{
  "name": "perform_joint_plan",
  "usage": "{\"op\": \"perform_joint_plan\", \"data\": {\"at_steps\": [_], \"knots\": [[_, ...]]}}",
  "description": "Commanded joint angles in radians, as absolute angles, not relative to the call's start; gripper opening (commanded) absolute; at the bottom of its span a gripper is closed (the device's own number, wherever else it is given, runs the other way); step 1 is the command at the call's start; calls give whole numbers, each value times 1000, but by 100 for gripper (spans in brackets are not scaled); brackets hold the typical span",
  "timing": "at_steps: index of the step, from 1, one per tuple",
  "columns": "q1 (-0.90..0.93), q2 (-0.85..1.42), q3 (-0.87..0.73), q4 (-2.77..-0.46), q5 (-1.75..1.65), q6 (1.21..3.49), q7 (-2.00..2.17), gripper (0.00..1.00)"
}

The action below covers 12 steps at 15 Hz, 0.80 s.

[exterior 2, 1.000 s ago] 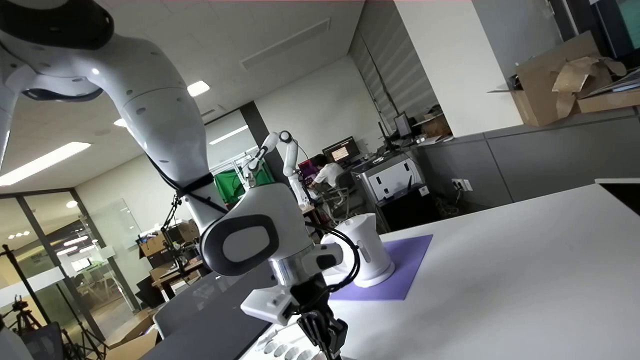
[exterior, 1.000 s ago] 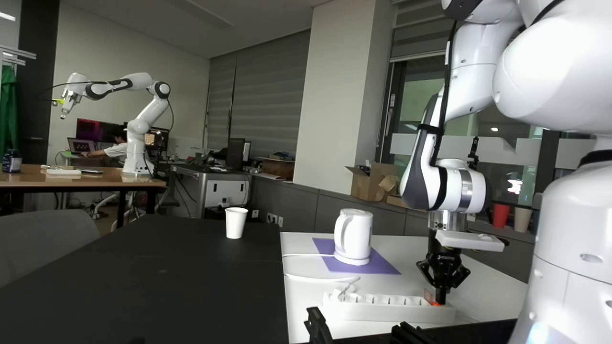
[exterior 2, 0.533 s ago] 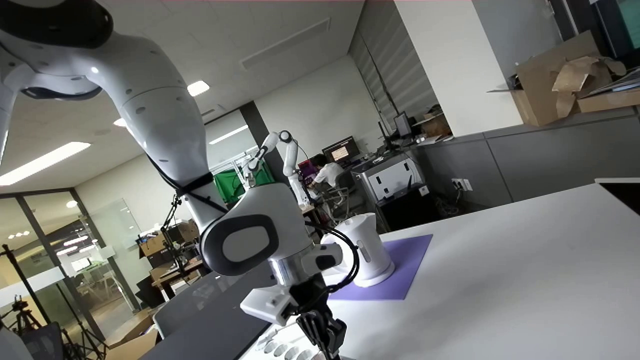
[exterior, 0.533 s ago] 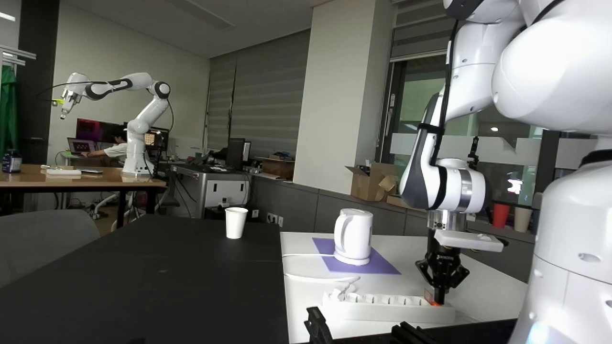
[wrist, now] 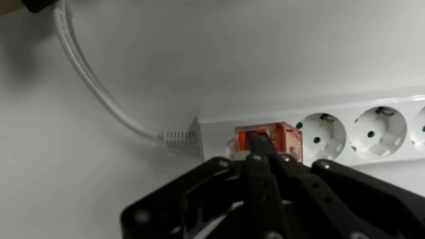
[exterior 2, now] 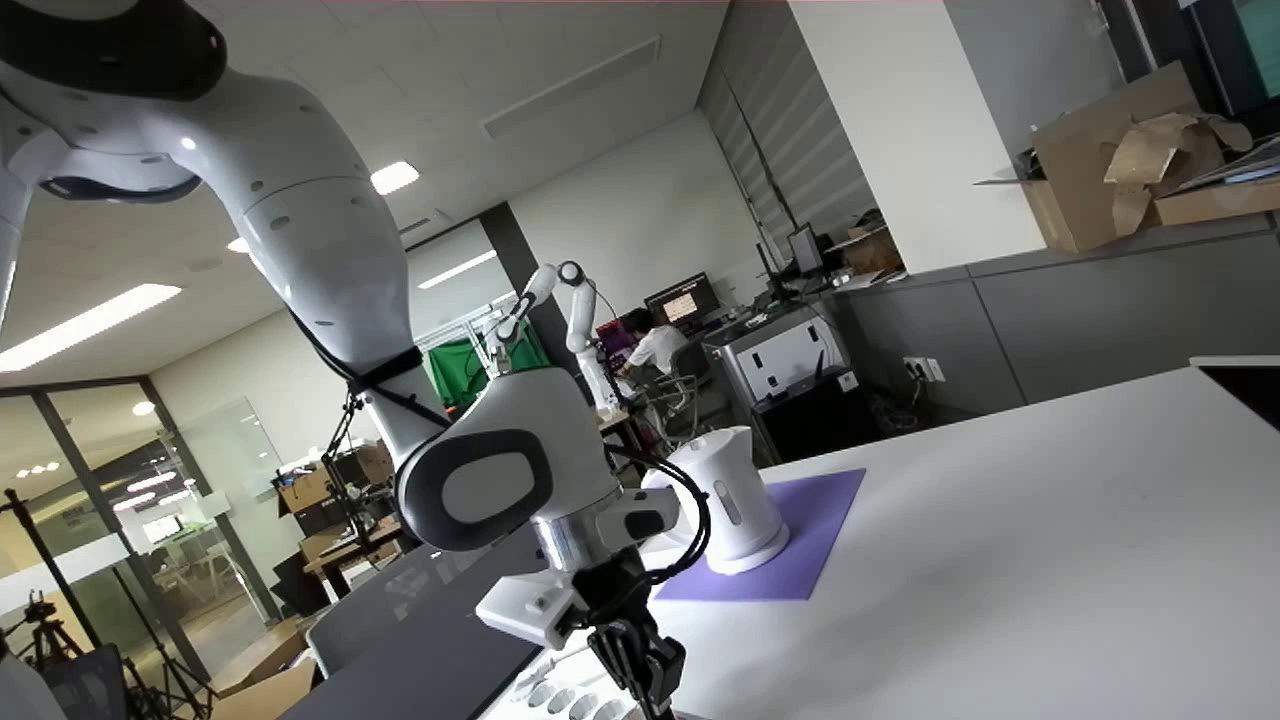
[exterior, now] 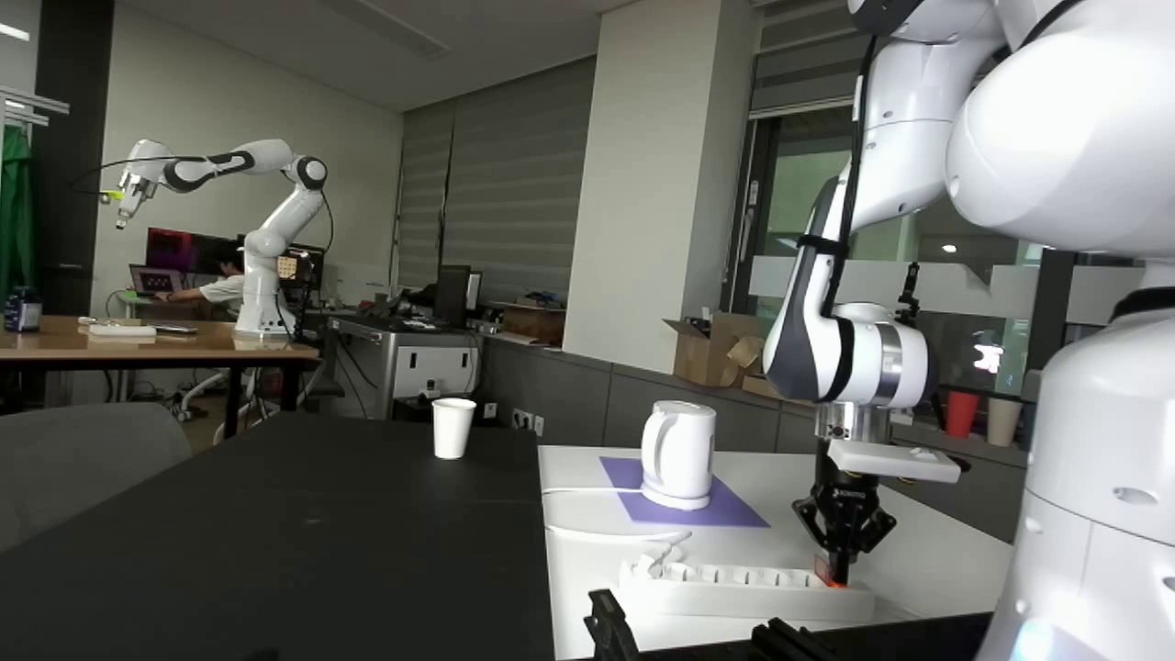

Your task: Turn off the switch on the adapter

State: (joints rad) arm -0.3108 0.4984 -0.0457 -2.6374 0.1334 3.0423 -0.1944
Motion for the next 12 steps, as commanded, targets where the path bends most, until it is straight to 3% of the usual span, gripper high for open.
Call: {"op": "perform_joint_plan", "data": {"at_steps": [1, 12], "knots": [[-306, 483, -47, -2647, 113, 3035, -146, 0], [-332, 517, -17, -2654, 115, 3109, -155, 0]]}}
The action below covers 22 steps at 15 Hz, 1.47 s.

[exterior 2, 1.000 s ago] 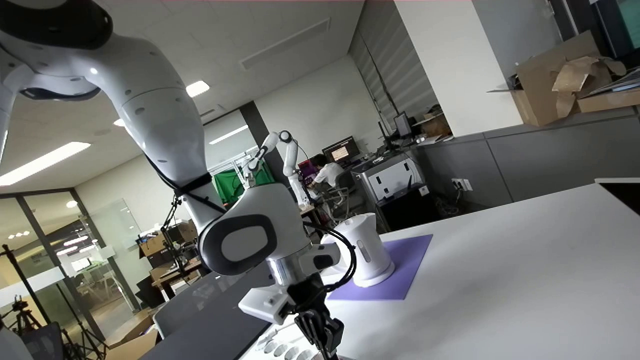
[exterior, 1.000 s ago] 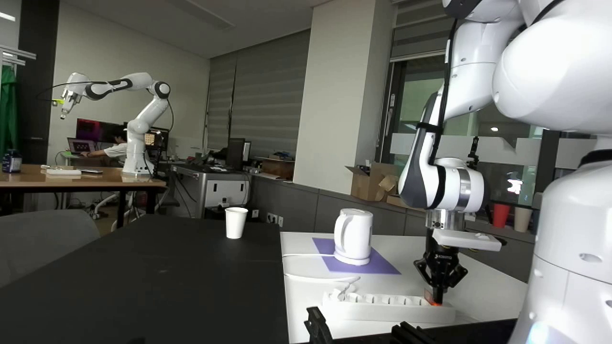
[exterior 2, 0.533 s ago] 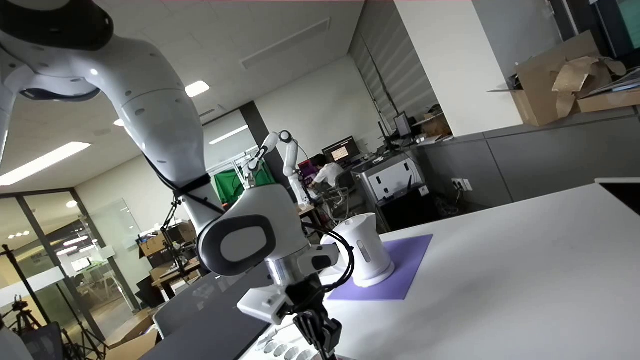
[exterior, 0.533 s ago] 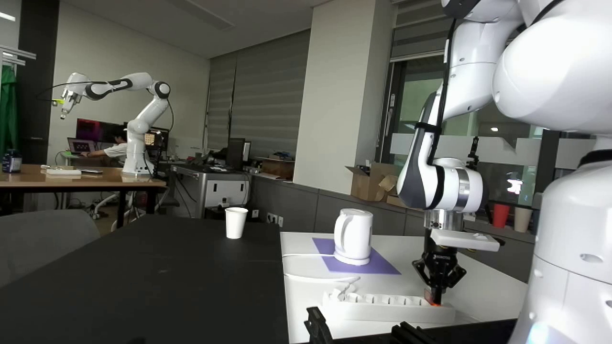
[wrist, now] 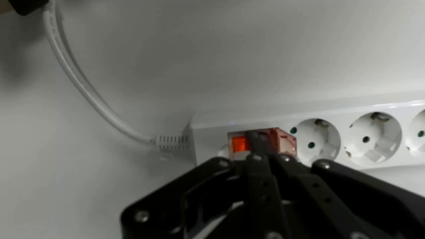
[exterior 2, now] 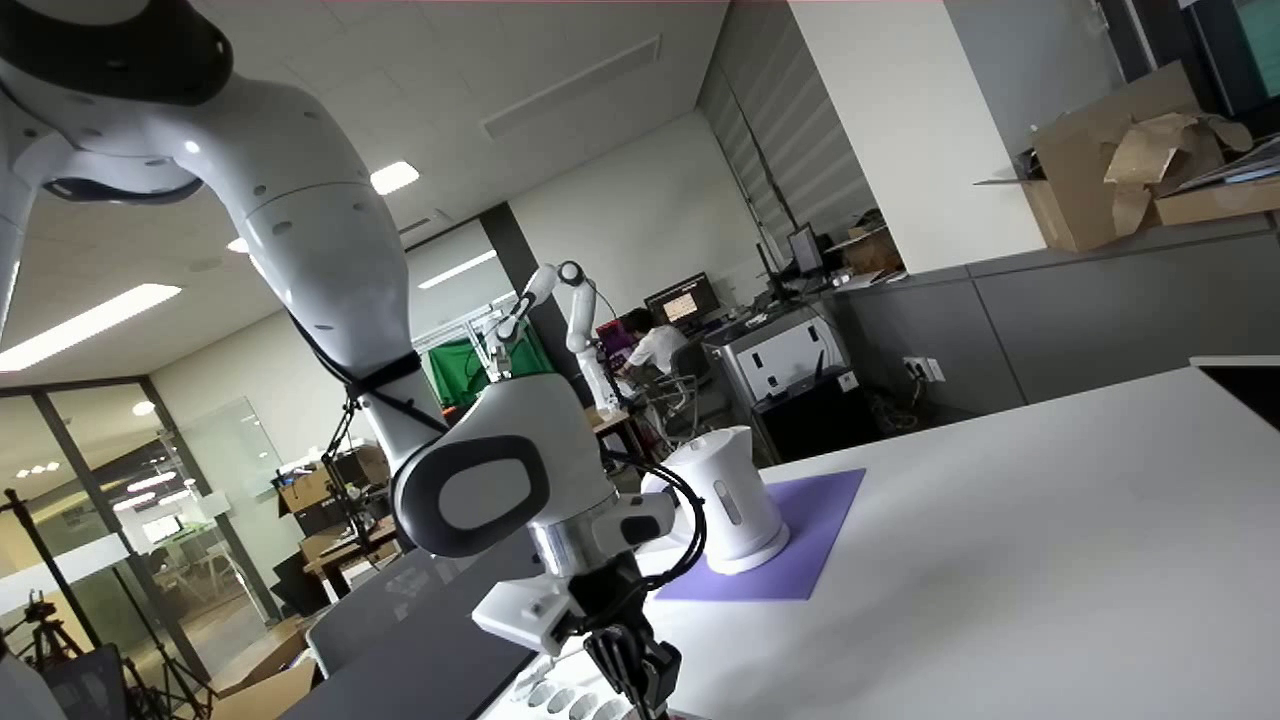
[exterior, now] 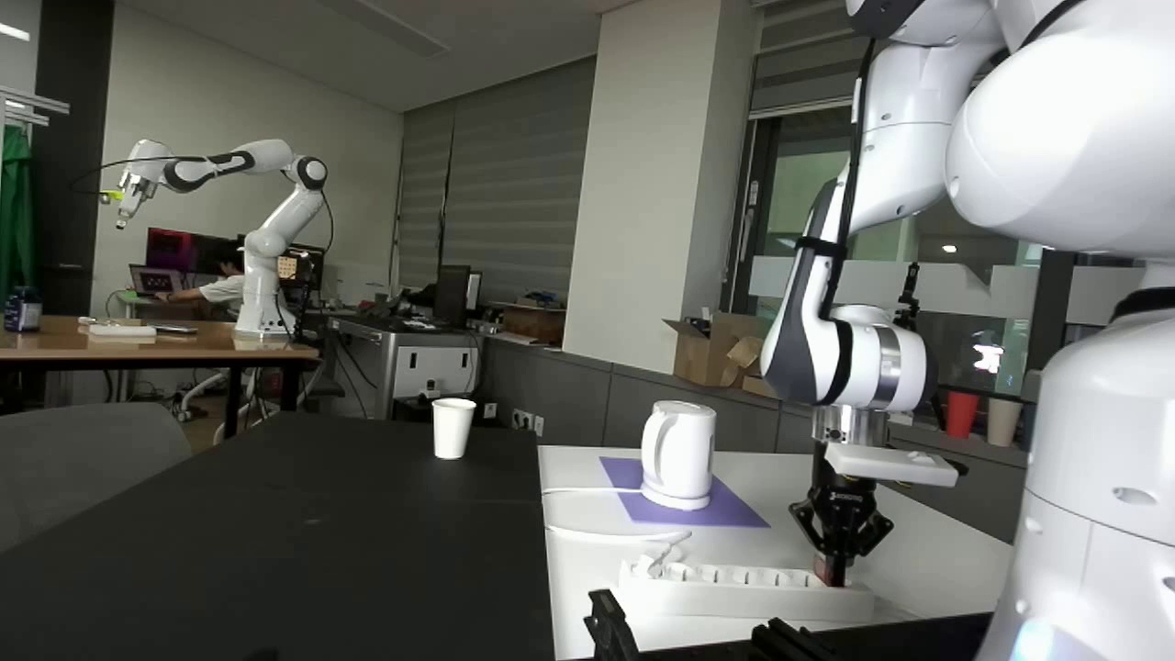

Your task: Turn off the switch on the adapter

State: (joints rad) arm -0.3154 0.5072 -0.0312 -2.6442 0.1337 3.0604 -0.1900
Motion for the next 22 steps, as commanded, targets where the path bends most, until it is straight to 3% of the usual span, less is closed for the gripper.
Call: {"op": "perform_joint_plan", "data": {"at_steps": [1, 10, 15, 16, 22], "knots": [[-333, 517, -18, -2657, 113, 3122, -153, 0], [-367, 548, 13, -2717, 93, 3259, -141, 0], [-350, 619, -10, -2816, 34, 3598, -82, 0], [-317, 528, -36, -2788, 40, 3494, -77, 0], [-262, 465, -73, -2802, 47, 3460, -48, 0]]}}
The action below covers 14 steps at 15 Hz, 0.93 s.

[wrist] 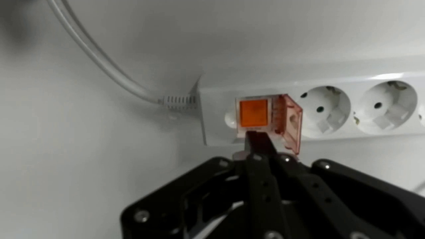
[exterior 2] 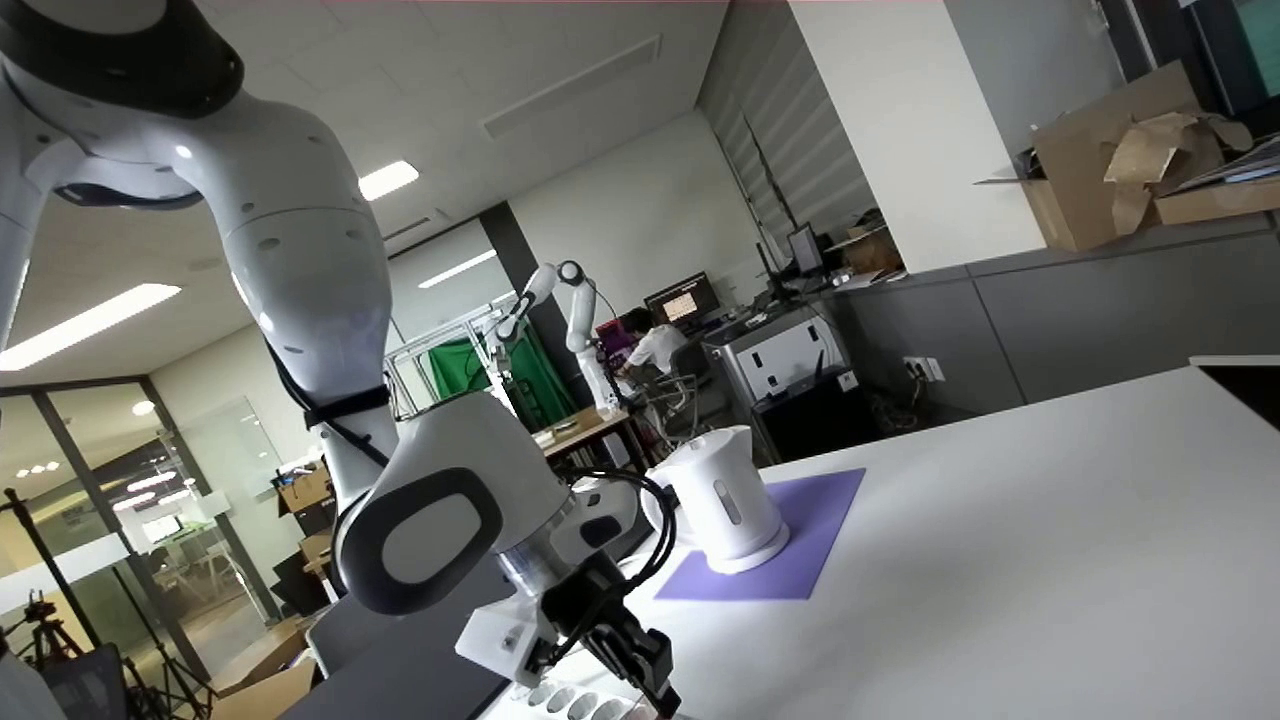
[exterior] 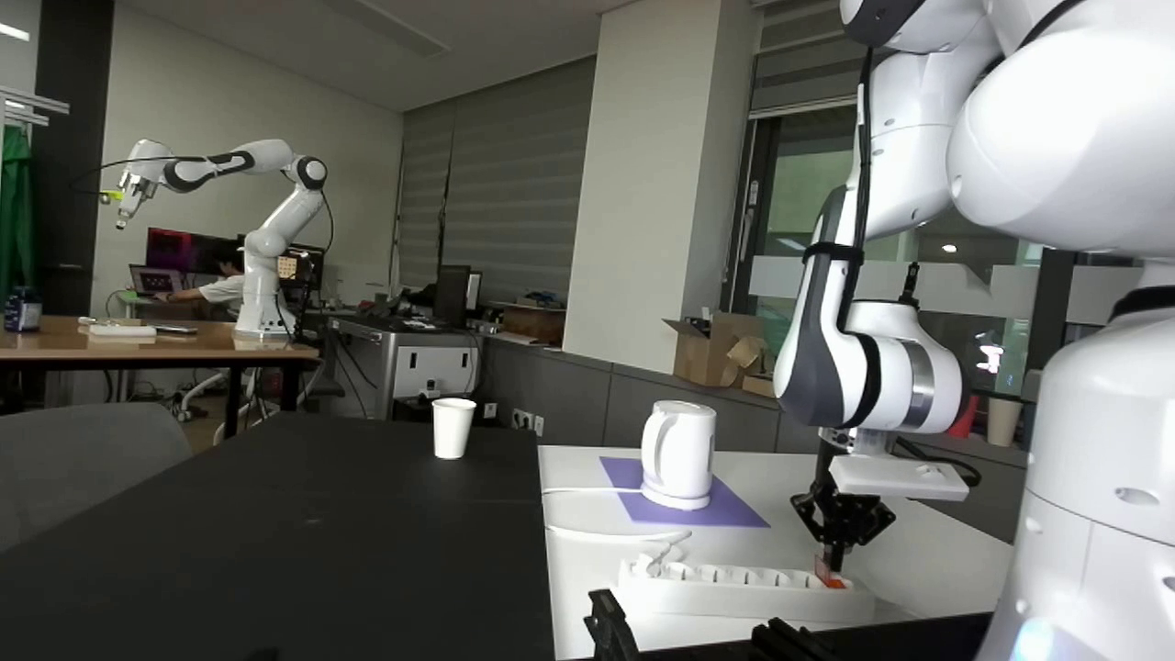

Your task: Turn off the switch on the adapter

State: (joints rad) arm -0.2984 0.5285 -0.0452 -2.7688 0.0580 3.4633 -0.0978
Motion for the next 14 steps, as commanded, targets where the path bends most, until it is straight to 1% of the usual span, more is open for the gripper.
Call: {"op": "perform_joint_plan", "data": {"at_steps": [1, 3, 5, 9, 11, 14], "knots": [[-260, 479, -72, -2777, 46, 3459, -41, 0], [-259, 460, -64, -2785, 44, 3459, -23, 0], [-214, 466, -80, -2778, 71, 3458, -14, 0], [-136, 331, -133, -2784, 94, 3283, -32, 0], [-62, 249, -205, -2804, 103, 3193, -47, 0], [71, 181, -356, -2789, 94, 3084, -56, 0]]}}
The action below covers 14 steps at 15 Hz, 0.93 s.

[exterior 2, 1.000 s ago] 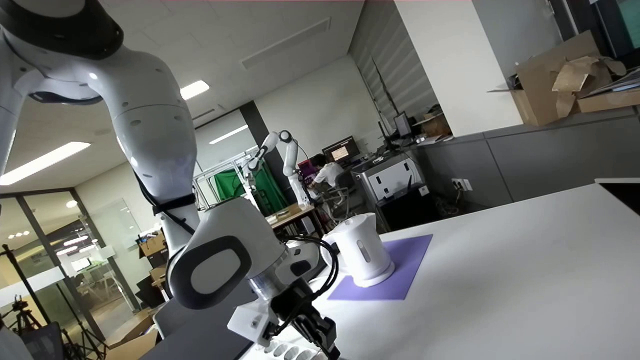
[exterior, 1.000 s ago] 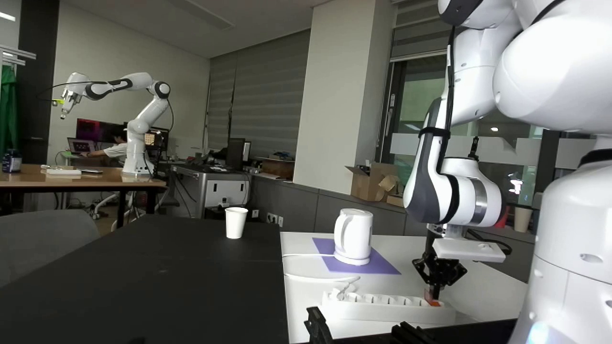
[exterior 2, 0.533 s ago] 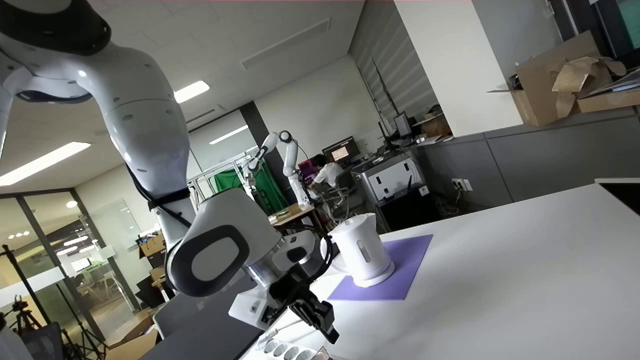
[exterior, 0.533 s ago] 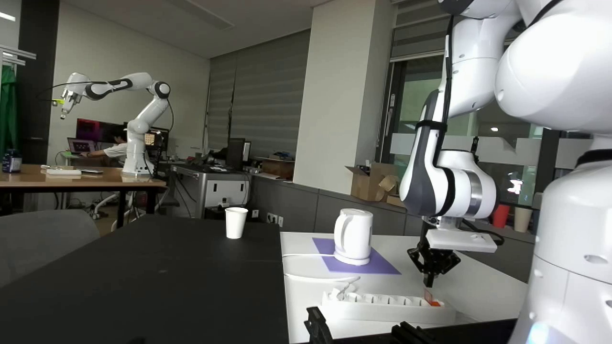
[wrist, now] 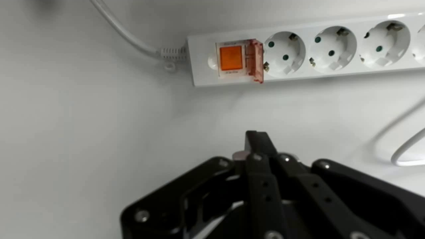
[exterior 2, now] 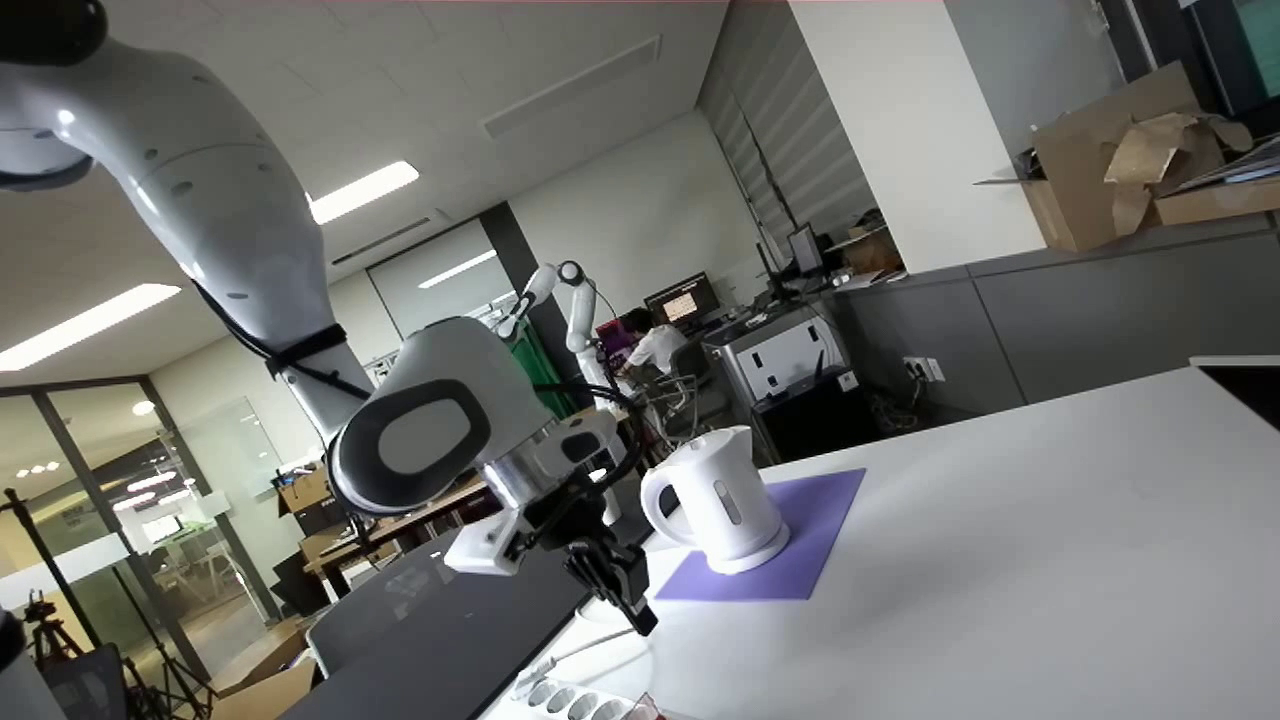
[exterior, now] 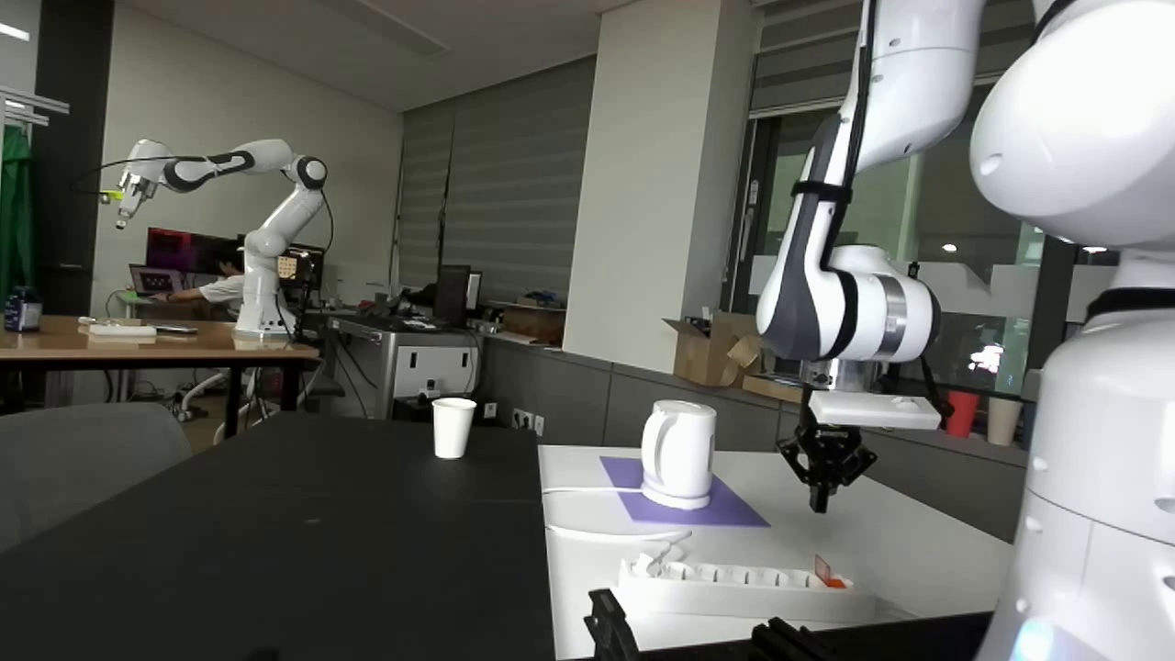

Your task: Turn off the switch on the adapter

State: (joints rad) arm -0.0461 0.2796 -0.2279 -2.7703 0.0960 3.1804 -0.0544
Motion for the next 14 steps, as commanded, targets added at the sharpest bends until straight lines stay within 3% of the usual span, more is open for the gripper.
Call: {"op": "perform_joint_plan", "data": {"at_steps": [1, 8, 9, 11, 14], "knots": [[115, 157, -414, -2798, 65, 3058, -43, 0], [291, 72, -669, -2779, -221, 2873, 71, 0], [303, 58, -691, -2779, -271, 2848, 100, 26], [320, 27, -727, -2781, -390, 2790, 164, 32], [313, -33, -737, -2779, -506, 2694, 233, 54]]}}
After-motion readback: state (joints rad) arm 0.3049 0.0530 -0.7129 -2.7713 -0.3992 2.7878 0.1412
